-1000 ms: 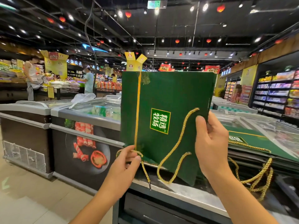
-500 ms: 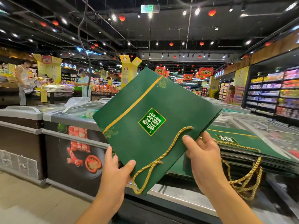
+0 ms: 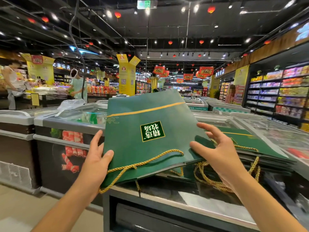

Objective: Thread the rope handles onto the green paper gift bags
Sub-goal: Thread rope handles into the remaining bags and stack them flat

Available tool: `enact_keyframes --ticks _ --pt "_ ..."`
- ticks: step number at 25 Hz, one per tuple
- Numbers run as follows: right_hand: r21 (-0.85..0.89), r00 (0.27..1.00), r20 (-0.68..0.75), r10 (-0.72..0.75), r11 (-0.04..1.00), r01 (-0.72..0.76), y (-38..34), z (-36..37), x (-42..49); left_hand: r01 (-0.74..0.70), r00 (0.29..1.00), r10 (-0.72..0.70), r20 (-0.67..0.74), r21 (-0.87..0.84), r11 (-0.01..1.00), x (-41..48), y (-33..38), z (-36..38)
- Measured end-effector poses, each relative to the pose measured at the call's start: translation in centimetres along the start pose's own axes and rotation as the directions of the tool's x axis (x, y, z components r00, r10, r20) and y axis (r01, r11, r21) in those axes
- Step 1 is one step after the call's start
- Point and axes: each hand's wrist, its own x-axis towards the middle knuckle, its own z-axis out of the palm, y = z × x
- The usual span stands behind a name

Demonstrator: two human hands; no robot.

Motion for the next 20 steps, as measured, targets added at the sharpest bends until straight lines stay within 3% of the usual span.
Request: enact_keyframes --ticks 3,7,13,20 --pt "-0.232 0.999 0.054 -0.011 0.972 0.023 0.2 -1.0 0.9 -0.068 0.997 0.060 0.053 0.170 0.983 1.3 0.9 0.2" --pt "-0.419 0.998 0.031 -0.045 0.906 0.054 0.0 -2.6 2.2 -0.156 0.979 0.102 0.179 0.322 0.934 2.8 2.7 1.5" --pt "-0.551 1.000 0.002 -0.025 0.834 0.022 -0.9 -6.9 3.9 -0.169 0.950 0.019 0.310 0.464 0.870 6.3 5.3 5.4" --pt "-0.680 0.994 -0.104 0.016 0.729 -0.083 0.3 -14.3 5.9 -0.343 0.877 0.057 0.476 0.540 0.769 9.9 7.2 15.5"
